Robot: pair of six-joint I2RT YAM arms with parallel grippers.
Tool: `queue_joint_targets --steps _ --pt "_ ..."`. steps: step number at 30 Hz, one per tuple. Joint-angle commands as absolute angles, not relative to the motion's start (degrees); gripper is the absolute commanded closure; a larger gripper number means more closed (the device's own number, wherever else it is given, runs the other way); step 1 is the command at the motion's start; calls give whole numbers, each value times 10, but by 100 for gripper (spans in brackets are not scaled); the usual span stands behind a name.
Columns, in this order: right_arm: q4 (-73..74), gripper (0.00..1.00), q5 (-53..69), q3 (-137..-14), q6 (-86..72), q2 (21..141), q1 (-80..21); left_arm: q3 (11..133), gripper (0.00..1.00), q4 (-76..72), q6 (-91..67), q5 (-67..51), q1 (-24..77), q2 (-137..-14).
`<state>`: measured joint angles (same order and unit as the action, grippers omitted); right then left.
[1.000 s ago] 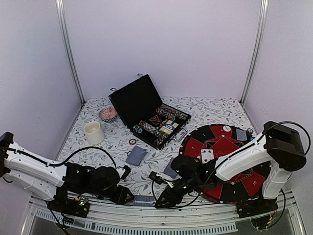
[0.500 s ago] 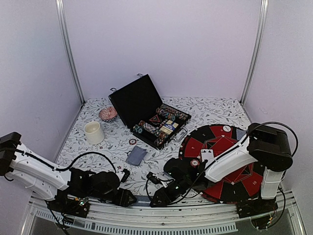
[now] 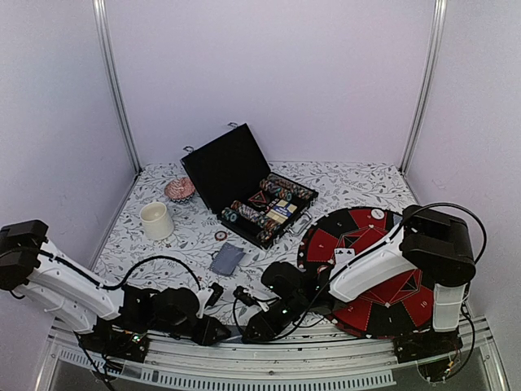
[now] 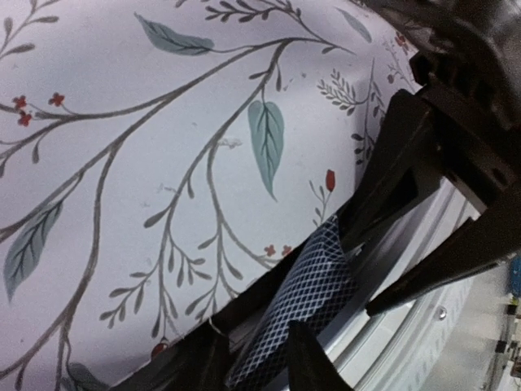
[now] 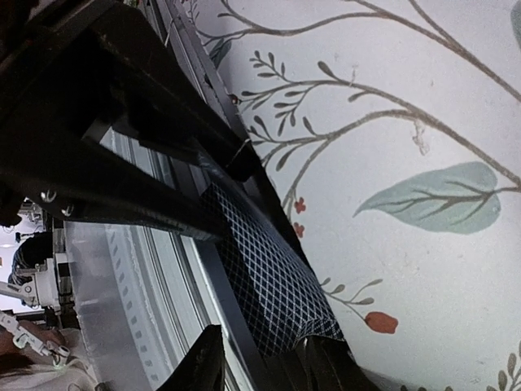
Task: Distribute texas hold em gaming equipment
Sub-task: Pick up the poker card from the corner of the board, then pass from the left arm to the right
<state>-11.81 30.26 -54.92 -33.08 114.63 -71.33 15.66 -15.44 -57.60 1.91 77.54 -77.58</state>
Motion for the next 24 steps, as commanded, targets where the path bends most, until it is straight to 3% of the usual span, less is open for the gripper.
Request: queue_joint_targets --steps 1,2,3,8,15,19,24 --pt "-123 64 284 -556 -313 1159 -713 141 88 -193 -551 17 779 -746" --pt "-123 65 285 -556 -312 1159 -713 141 98 -191 -547 20 778 -739" --pt "-122 66 285 -555 -312 1158 -713 144 100 -182 -540 22 779 -735" --pt "-121 63 289 -528 -280 1092 -706 205 100 -84 -467 36 787 -702" --pt "-1 51 379 -535 -128 864 -616 363 100 40 -267 108 778 -624" --pt "117 42 402 -585 -21 782 -547 429 100 35 -179 51 706 -598" --pt "148 27 419 -639 51 723 -477 508 100 4 -88 -43 641 -622"
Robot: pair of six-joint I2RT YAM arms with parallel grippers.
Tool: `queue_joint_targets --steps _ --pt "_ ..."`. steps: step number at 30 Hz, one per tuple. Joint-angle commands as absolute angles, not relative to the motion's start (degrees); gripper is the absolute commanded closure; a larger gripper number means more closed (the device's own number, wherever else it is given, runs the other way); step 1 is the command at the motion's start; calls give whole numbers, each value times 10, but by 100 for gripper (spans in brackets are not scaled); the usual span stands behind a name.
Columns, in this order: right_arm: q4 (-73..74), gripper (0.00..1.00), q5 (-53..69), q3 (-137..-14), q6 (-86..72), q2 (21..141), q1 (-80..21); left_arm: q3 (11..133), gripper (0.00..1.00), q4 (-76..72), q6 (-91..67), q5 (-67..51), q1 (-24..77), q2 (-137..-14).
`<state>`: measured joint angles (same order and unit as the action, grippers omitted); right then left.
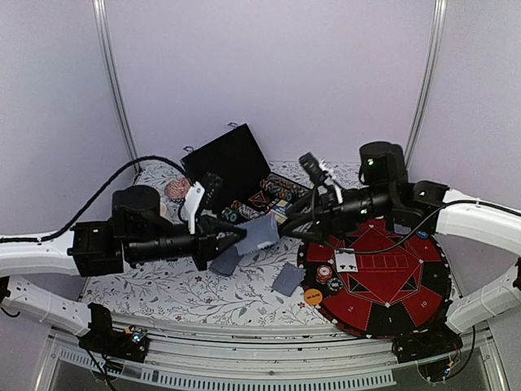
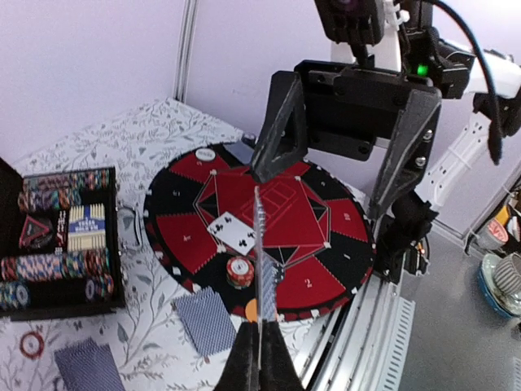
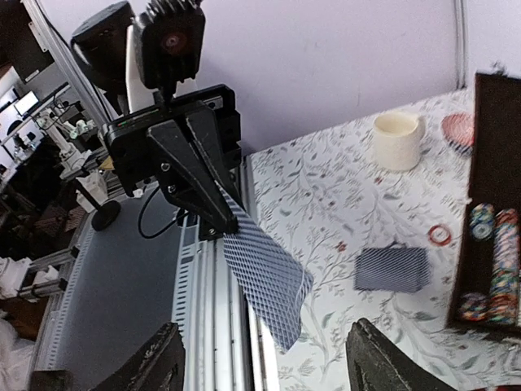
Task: Distribute texas hold em gaming equipment
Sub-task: Pass from the left arm to the right
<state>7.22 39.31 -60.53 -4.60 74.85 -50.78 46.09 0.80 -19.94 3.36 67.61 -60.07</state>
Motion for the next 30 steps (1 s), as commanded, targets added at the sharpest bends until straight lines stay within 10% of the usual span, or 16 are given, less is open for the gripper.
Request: queue_joint_targets --steps 1,9,18,30 --pt "151 25 418 -656 62 723 -473 524 100 3 -73 -52 636 -631" --pt "190 29 459 -741 118 775 -445 574 100 -39 -27 -174 595 -662" --pt "220 92 562 -769 129 810 -425 562 100 -81 -42 -211 560 -668" --pt "184 88 619 -769 113 825 -425 562 100 -88 -54 -236 538 -695"
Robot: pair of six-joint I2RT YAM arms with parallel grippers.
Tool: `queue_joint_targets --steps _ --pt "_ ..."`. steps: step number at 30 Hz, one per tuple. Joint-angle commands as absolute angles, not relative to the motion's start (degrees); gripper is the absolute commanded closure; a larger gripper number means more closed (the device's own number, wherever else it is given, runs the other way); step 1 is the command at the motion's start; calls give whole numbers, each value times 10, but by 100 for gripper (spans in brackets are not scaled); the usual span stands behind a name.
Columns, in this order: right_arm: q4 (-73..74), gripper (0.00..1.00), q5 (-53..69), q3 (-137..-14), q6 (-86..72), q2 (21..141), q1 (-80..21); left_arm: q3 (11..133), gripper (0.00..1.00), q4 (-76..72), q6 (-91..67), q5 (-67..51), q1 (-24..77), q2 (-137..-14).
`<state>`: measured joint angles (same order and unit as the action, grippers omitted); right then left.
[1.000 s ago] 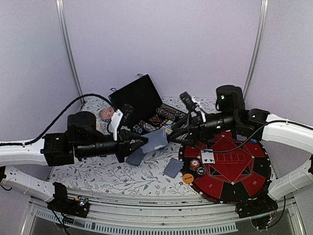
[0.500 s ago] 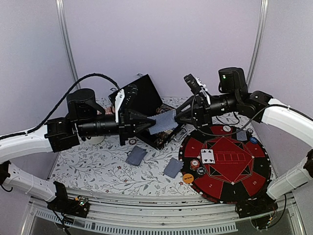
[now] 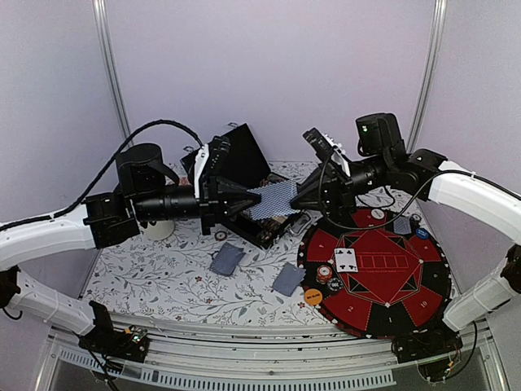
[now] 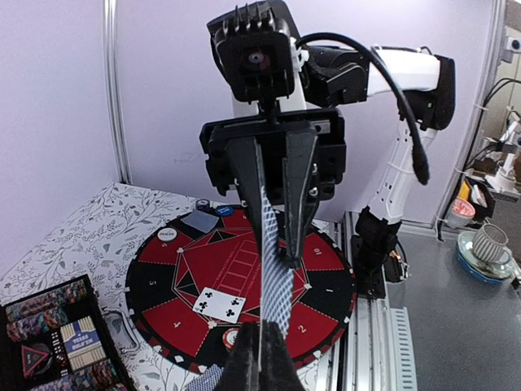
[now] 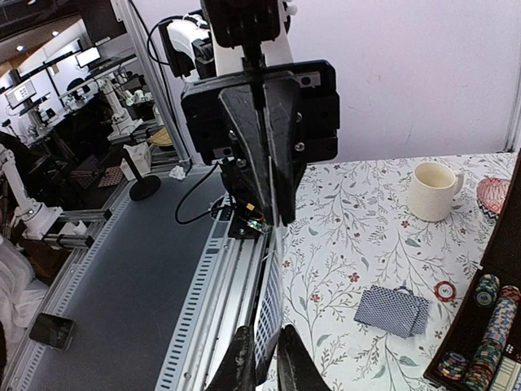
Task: Distribute texas hold em gaming equipment
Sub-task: Pass from the left arm to the right, then flop the poker card in the community card area.
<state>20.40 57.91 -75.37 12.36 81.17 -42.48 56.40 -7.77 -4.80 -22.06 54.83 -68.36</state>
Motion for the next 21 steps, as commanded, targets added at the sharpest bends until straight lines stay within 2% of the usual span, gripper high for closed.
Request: queue_joint_targets --steps 1,3,7,8,10,11,12,16,21 --pt "183 91 622 -770 110 828 -425 563 100 -86 -54 -236 536 -697" --pt "188 97 614 -773 110 833 -425 561 100 -83 -56 -236 533 -698" --pt "209 98 556 -777 118 826 -423 555 100 -87 -65 -228 523 -700" --pt "225 99 523 -779 122 823 -420 556 97 -83 -71 -212 519 -703" --pt "272 99 441 -783 140 814 -402 559 44 -57 -95 -160 502 -714" --pt "298 98 375 -780 150 809 -392 560 27 -38 -111 -135 482 -724" --pt "322 98 287 -774 156 809 -384 561 21 -18 -130 -120 462 -735" --pt "405 98 -37 -739 192 824 -354 548 17 20 -185 -93 404 -772" --pt "393 98 -272 -646 271 800 -345 533 15 10 -167 -70 398 -794"
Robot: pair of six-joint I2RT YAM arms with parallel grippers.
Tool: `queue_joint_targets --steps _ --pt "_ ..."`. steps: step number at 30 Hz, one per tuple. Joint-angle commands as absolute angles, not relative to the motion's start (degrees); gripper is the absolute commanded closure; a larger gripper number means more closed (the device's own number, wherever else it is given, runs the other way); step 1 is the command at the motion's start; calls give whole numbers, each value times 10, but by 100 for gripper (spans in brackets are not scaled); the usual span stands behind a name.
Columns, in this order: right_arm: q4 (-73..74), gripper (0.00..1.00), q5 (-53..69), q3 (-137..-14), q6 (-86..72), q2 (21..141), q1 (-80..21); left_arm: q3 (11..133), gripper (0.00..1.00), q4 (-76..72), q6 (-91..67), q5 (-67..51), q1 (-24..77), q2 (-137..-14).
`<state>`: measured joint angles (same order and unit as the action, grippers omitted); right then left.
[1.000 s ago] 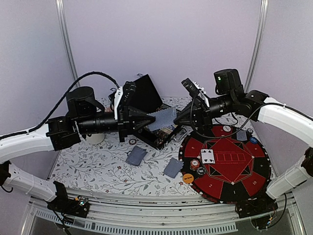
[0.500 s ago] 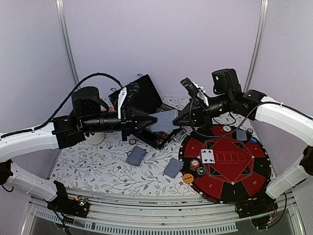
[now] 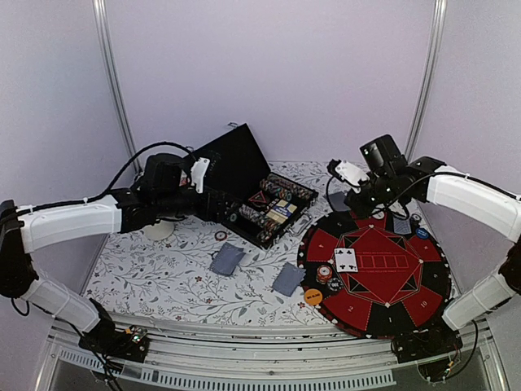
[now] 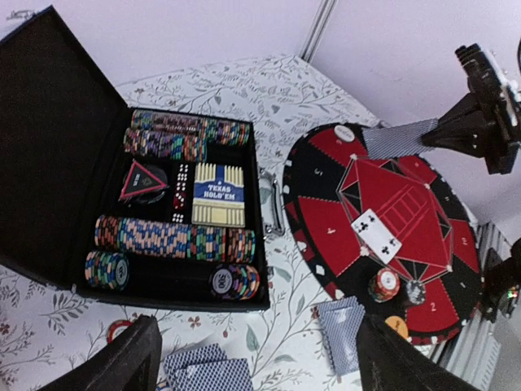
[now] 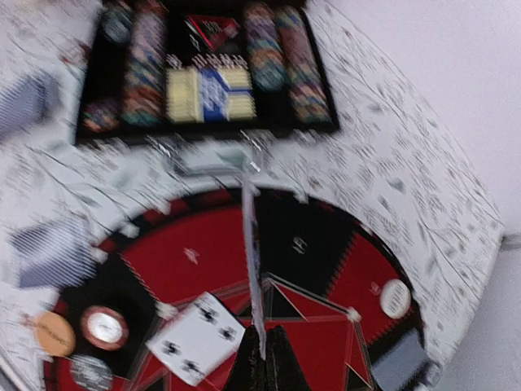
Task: Distribute texas hold em gaming equipment
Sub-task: Flop the poker card in the community card area.
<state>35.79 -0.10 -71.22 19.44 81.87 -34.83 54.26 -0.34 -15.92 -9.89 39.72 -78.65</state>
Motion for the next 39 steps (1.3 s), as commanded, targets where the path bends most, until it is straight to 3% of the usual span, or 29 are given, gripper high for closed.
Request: queue_joint_targets --steps 1,6,12,21,39 --pt "380 98 -305 -613 291 796 -344 533 15 11 -161 -66 398 -798" --pt "310 98 -390 -512 403 798 -343 529 15 18 -132 -50 395 -806" --pt "273 98 -364 -440 472 823 -361 519 15 17 -109 -56 386 -801" --pt "312 98 -196 -408 492 835 -403 507 14 10 -102 -74 368 -797" --pt "293 98 -225 -407 514 852 -376 507 14 13 -106 -90 356 -791"
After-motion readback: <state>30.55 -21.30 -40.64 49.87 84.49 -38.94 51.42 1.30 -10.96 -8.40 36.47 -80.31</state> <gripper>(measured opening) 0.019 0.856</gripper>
